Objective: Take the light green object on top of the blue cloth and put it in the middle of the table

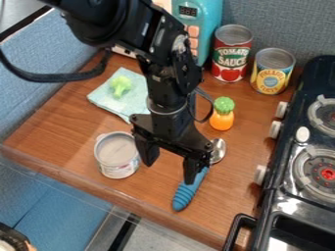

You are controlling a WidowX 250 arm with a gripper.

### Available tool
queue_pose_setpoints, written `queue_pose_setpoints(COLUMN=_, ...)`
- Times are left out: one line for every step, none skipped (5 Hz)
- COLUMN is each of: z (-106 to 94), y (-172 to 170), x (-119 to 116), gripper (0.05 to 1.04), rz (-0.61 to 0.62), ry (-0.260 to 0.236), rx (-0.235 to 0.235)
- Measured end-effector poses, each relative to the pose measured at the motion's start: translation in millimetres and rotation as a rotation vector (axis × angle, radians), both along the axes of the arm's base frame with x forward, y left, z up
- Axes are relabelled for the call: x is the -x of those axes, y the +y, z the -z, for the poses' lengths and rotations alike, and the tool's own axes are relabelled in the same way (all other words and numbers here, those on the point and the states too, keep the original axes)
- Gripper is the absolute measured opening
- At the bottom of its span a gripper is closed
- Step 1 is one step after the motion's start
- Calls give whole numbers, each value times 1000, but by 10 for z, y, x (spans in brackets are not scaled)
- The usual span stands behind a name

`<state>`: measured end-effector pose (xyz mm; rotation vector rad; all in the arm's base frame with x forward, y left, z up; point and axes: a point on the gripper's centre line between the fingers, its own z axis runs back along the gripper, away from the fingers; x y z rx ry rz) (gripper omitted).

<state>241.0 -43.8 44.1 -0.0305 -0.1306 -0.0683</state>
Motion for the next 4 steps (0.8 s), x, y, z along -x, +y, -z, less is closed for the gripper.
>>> queue_pose_setpoints(z=68, y=6, x=26, gripper=999, rz=1, ry=32, rx=-7)
queue_pose_setpoints(z=25, y=309, x=-262, gripper=999, rz=-69, ry=20, rx=-26)
queue_pose_setpoints(z=-53, y=656, x=-583, gripper=999, rz=-97, ry=-12, rx=-28)
queue_pose_setpoints(z=-118, y=937, x=-877, gripper=999, rz=-64, ry=-58, rx=-42)
